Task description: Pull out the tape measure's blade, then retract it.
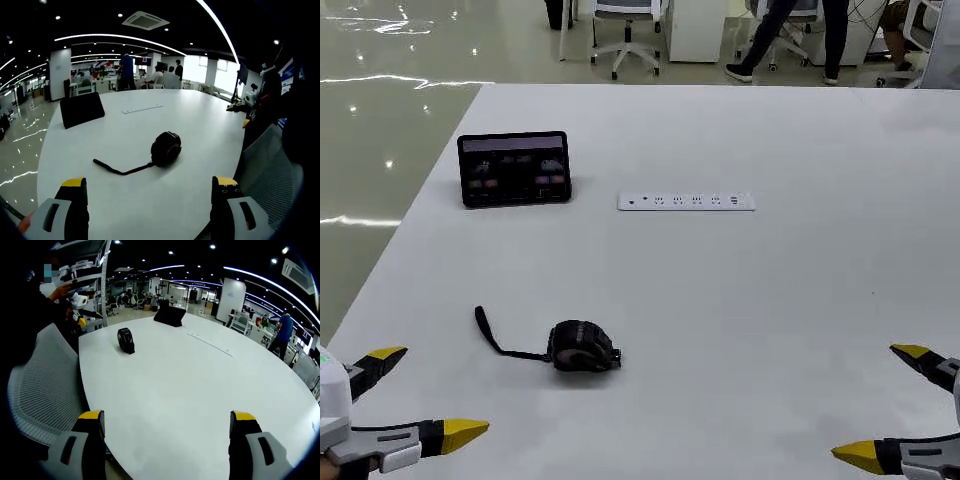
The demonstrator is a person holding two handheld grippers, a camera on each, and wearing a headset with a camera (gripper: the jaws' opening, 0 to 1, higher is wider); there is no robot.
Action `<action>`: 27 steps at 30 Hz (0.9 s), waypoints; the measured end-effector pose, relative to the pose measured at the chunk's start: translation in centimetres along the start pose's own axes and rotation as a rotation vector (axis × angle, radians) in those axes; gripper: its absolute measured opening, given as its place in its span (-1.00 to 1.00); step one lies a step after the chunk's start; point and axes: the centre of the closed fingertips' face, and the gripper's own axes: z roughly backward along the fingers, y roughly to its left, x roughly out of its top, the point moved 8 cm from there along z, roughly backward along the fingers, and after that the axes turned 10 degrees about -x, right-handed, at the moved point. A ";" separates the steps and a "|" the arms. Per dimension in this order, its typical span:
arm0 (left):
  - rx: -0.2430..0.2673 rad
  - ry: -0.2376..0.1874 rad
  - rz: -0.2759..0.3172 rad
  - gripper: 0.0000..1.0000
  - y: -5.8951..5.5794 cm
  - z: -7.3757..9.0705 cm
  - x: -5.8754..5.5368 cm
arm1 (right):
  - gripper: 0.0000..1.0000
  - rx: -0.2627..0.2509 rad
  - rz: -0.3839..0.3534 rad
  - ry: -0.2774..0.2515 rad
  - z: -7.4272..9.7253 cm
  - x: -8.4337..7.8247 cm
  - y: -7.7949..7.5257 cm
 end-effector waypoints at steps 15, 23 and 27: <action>-0.010 0.010 -0.002 1.00 0.1 -0.3 -0.1 | 1.00 -0.005 -0.015 0.017 0.6 -0.5 0.7; -0.010 0.016 0.006 1.00 0.3 -0.1 -0.2 | 1.00 -0.009 -0.017 0.016 0.7 -0.2 0.8; -0.012 0.010 0.004 1.00 0.2 0.0 -0.1 | 1.00 -0.007 -0.018 0.015 0.7 -0.2 0.8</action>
